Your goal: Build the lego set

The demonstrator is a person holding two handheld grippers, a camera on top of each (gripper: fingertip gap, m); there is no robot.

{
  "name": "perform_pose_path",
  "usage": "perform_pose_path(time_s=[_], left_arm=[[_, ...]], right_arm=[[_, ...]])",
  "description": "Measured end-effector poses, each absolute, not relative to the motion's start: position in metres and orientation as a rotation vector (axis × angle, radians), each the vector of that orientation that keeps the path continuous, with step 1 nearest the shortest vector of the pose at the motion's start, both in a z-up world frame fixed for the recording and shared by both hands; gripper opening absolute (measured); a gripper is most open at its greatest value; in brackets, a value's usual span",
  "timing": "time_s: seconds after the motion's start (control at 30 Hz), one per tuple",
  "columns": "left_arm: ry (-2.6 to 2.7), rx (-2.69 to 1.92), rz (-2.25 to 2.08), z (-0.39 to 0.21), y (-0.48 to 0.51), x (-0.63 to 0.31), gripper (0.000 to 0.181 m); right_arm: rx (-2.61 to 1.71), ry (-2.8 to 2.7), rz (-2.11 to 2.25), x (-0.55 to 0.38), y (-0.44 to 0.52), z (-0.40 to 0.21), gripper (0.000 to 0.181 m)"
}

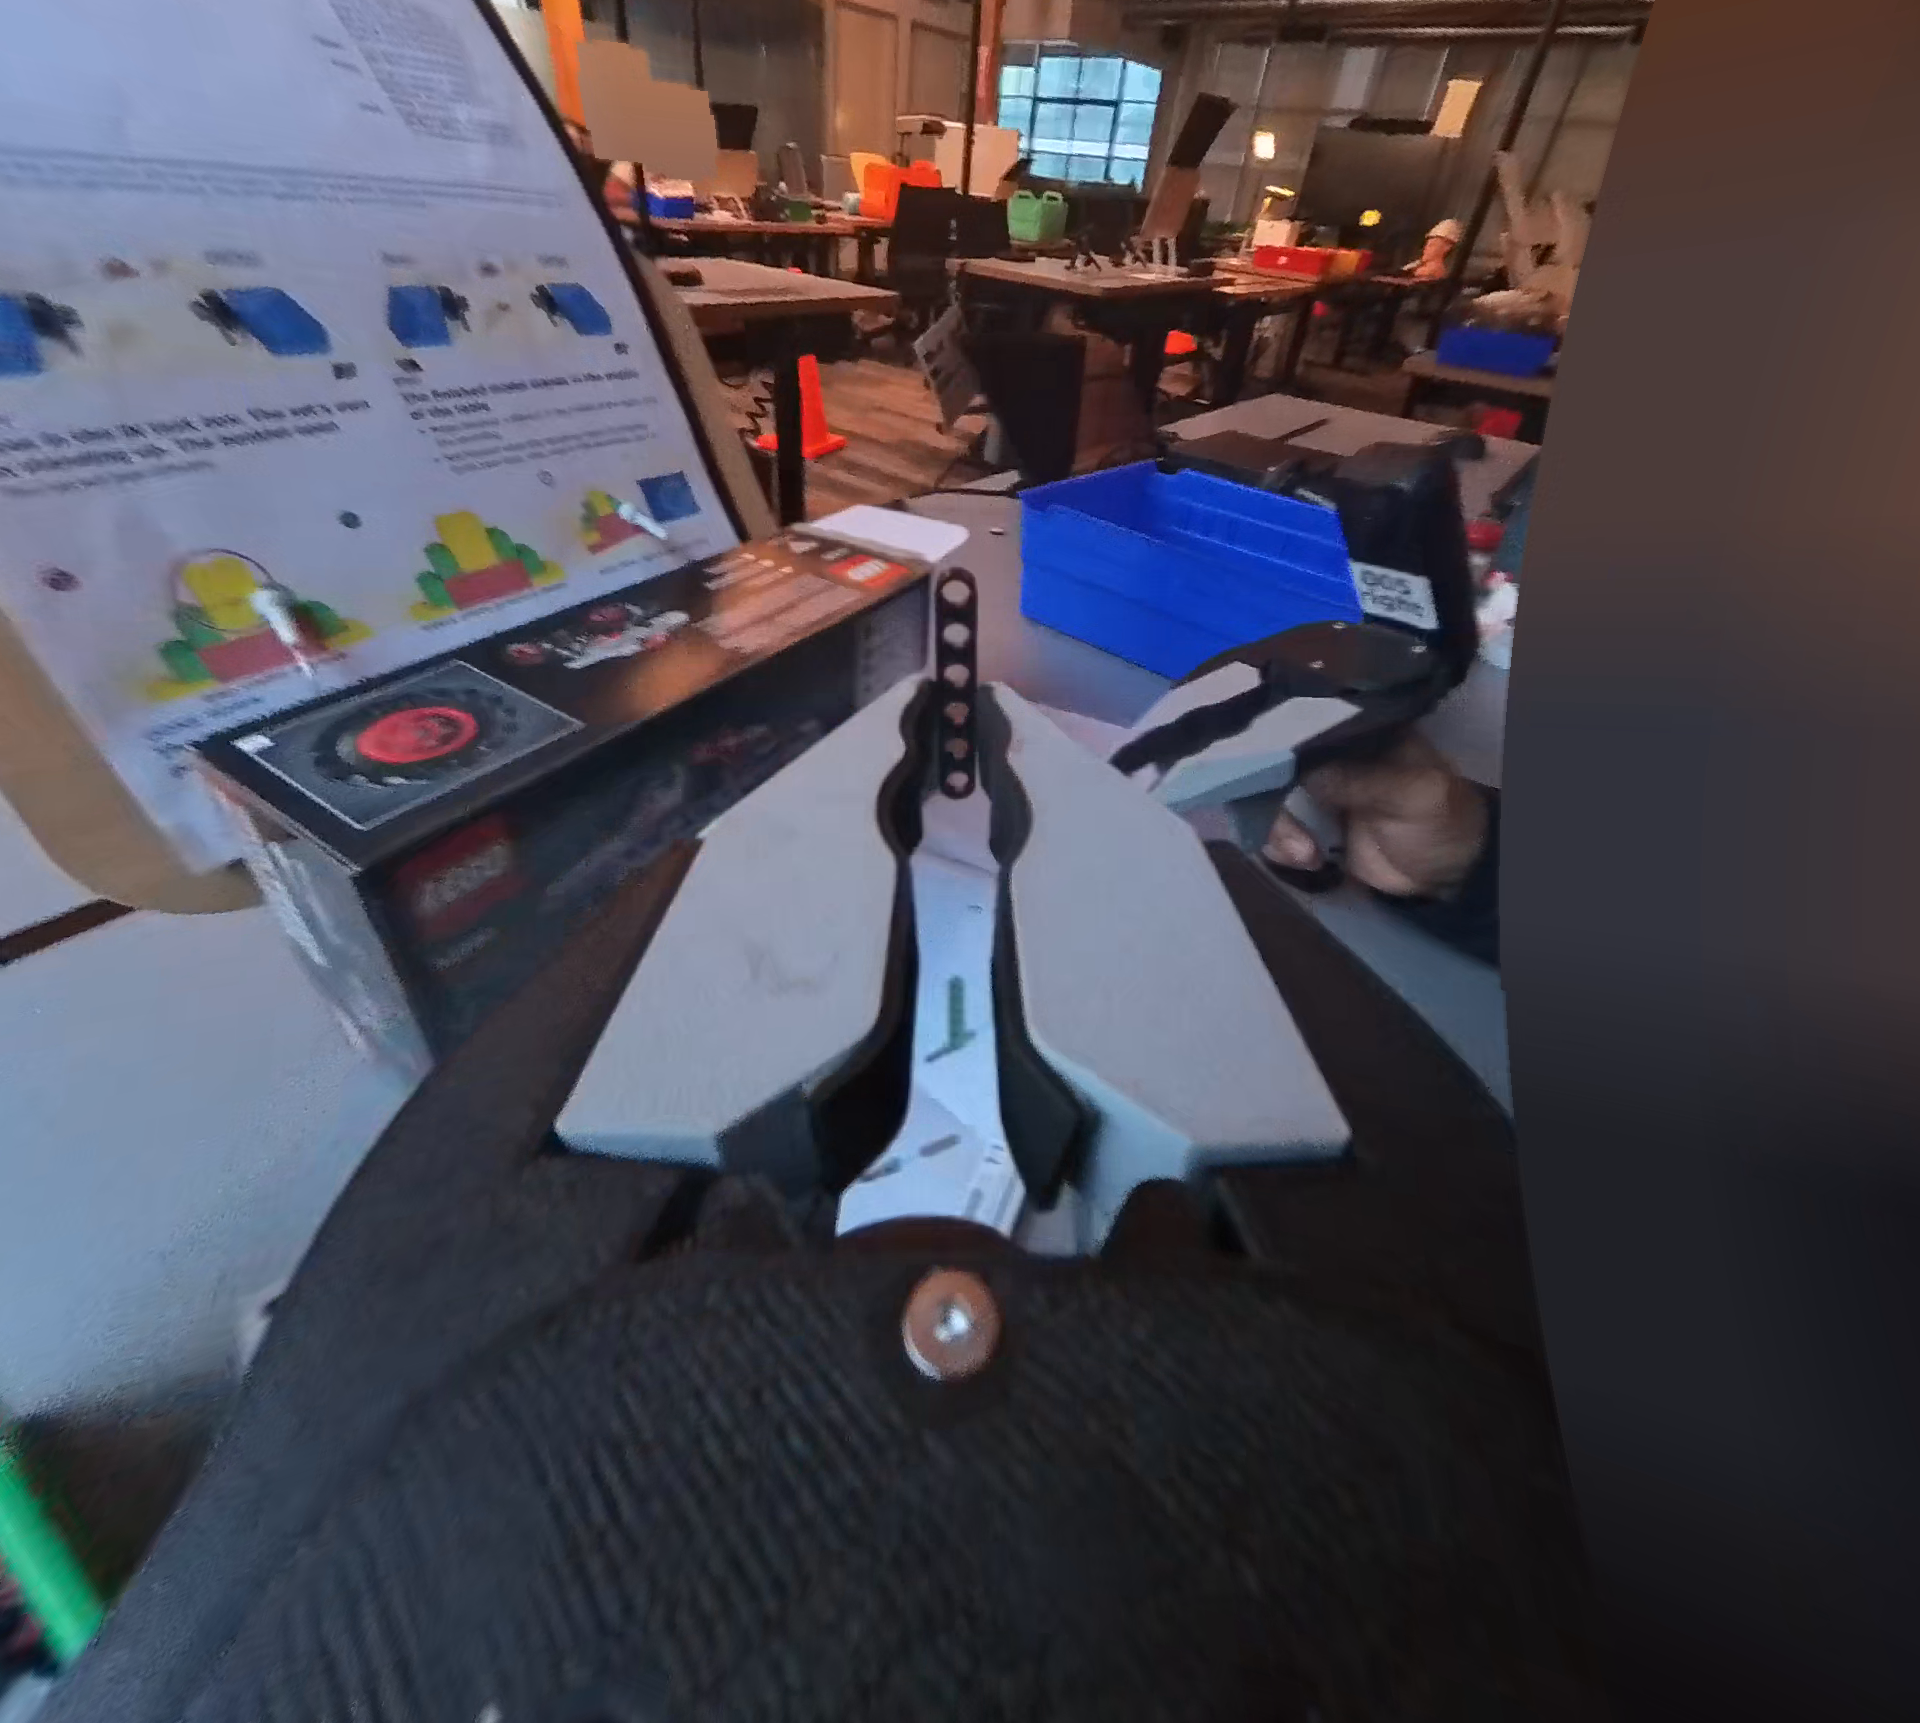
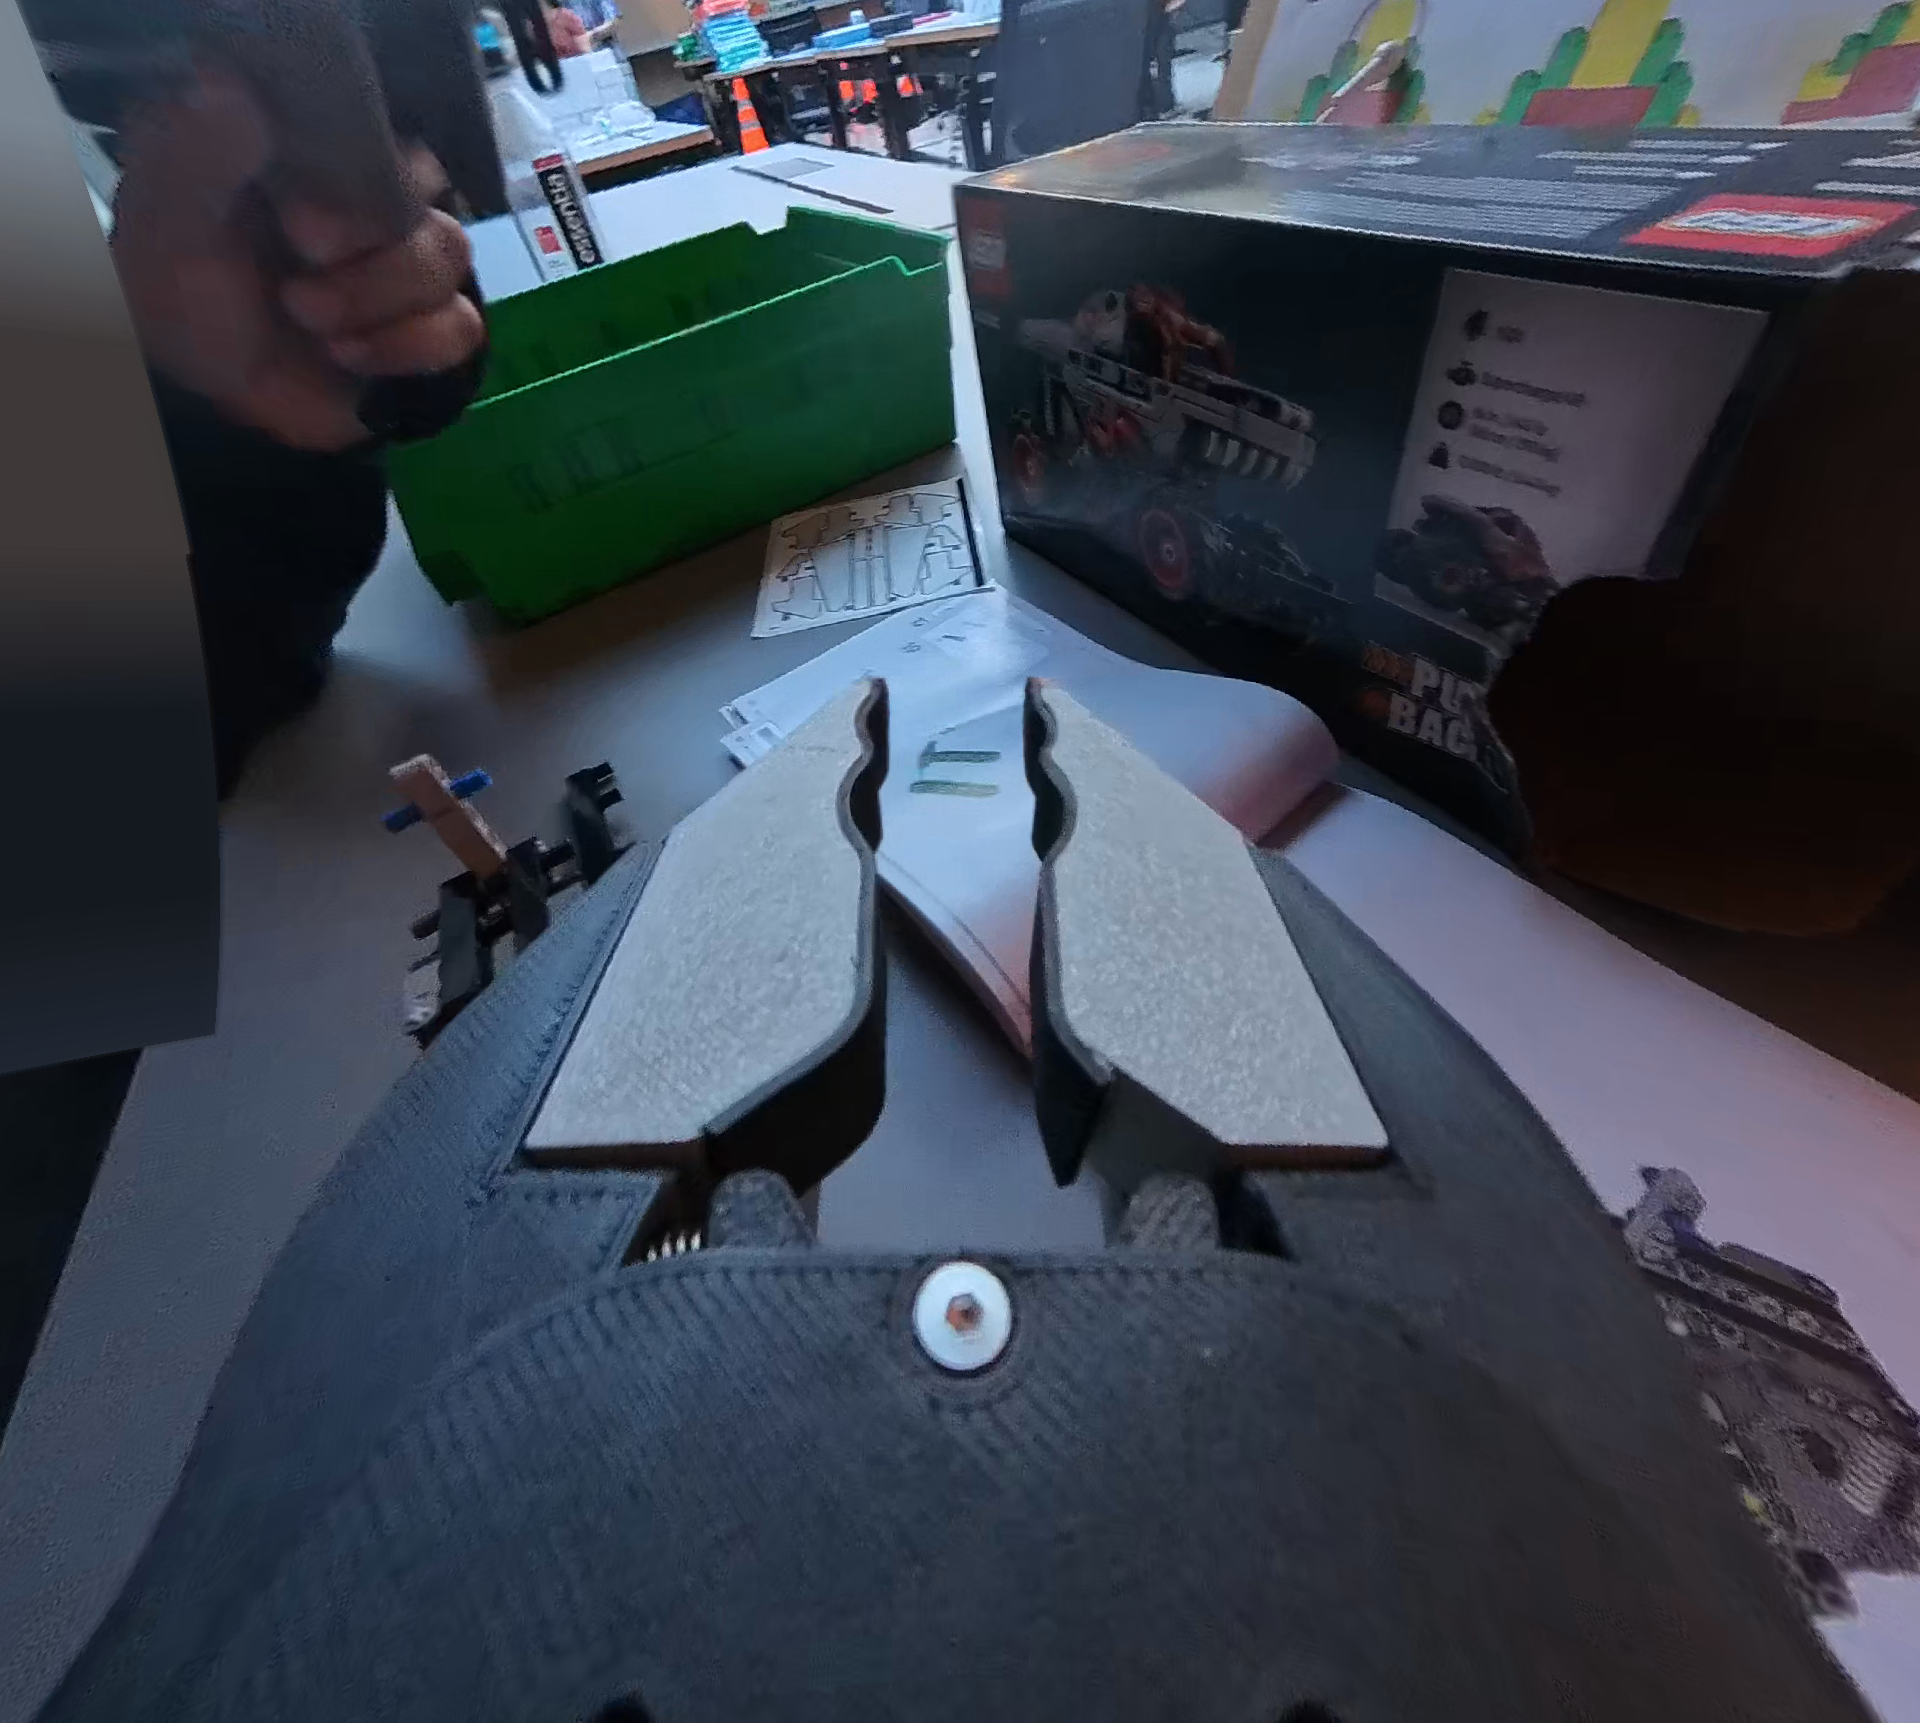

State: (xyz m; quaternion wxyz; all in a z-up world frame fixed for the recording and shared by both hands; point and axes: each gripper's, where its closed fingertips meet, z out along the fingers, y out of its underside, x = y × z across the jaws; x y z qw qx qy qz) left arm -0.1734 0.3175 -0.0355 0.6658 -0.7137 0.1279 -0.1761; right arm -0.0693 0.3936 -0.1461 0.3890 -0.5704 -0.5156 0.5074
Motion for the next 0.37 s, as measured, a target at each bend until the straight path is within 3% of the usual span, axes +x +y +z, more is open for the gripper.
perform_pose_path(time_s=[0.37], left_arm=[[0.351,-1.388,-0.959,-0.05,0.312,-0.107,0.005]], right_arm=[[-1.235,-1.367,1.479,-0.076,0.327,-0.093,0.026]])
